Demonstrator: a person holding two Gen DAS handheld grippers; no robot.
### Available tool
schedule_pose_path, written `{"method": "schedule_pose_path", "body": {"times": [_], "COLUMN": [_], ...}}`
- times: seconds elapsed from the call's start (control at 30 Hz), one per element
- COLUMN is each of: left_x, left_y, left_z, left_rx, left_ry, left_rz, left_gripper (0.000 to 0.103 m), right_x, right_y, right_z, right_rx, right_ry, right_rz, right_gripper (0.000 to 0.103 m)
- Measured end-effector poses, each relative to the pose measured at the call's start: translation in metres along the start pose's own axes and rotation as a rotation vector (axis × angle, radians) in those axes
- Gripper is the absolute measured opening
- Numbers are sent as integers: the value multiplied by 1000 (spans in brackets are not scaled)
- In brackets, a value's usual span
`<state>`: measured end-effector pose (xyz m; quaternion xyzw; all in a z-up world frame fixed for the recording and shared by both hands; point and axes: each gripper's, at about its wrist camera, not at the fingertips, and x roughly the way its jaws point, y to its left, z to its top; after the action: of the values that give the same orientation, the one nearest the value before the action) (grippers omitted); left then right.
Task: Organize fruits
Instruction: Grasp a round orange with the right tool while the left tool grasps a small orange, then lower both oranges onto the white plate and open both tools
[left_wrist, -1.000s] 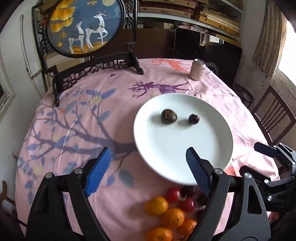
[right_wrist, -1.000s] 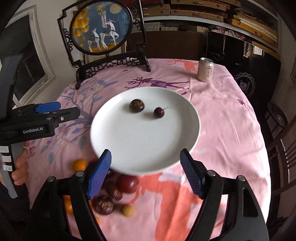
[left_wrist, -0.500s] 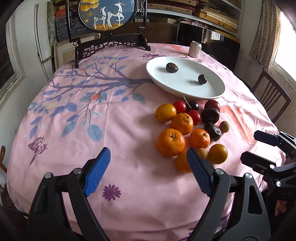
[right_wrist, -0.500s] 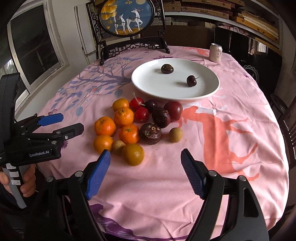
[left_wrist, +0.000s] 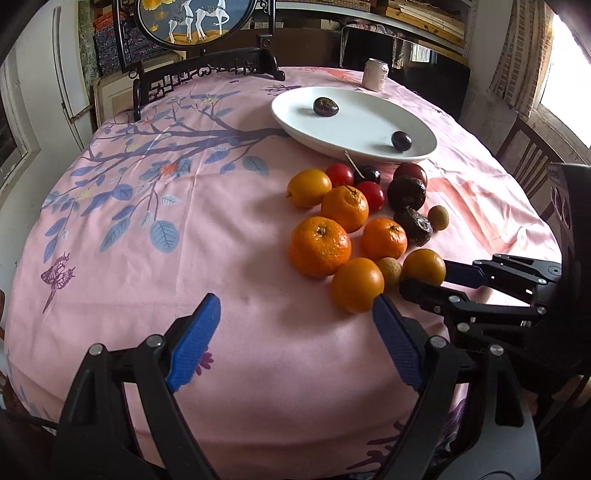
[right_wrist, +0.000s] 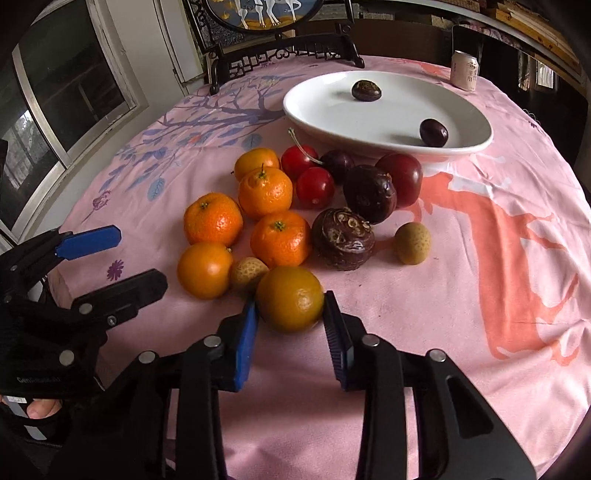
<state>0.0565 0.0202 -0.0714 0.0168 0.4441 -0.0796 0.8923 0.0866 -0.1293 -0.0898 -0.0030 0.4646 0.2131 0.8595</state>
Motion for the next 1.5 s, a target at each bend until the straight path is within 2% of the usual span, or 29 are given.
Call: {"method": "schedule_pose_path", "body": {"times": [0.07,0.17,0.23,0.3,0.37,0.5,0.53,0.57,0.63,1.0,1.17,1.33,1.5], "left_x": [2,7,12,18,24,36,38,39,34,-10,-11,-2,26], "left_y": [-4,-12,-19,-24,-28,-32,-33,-33,-35,-37,-25,-12,-14], "left_z": [-1,0,1,1,3,8,9,10,10,16,30,69,147], "left_rx": [9,20,29,36,36,28,24,18,23,47,38,41,56], "left_ry": [8,24,37,47,70,83,84,88,70,-19,-37,-35,-6], "left_rz": [-9,-30,-38,-40,-58,-81,-100,-122,-110,-147,-117,-87,-51], "left_gripper": [86,86,85,77,60,57,52,44,35,35,35,35,35], "right_x": [-11,-29,-37,-41,-42,-45,-45,-46,-48,-49,-47,-51,-56], "right_y": [-1,-11,-21,-30,-35,-40,-42,-42,-44,-40,-45,-53,-68], "right_z": [-1,-3,-5,-9,-14,-19,-20,-20,-21,-19,-16,11,78], "right_rx": [4,22,48,69,82,99,103,107,110,115,121,86,20], "right_ry": [-18,-57,-63,-63,-64,-69,-70,-71,-74,-84,-87,-101,-169], "right_rz": [-11,-84,-101,-98,-90,-80,-77,-74,-74,-60,-56,-64,-104], "right_gripper": [35,35,35,35,35,35,35,35,35,35,35,35,35]}}
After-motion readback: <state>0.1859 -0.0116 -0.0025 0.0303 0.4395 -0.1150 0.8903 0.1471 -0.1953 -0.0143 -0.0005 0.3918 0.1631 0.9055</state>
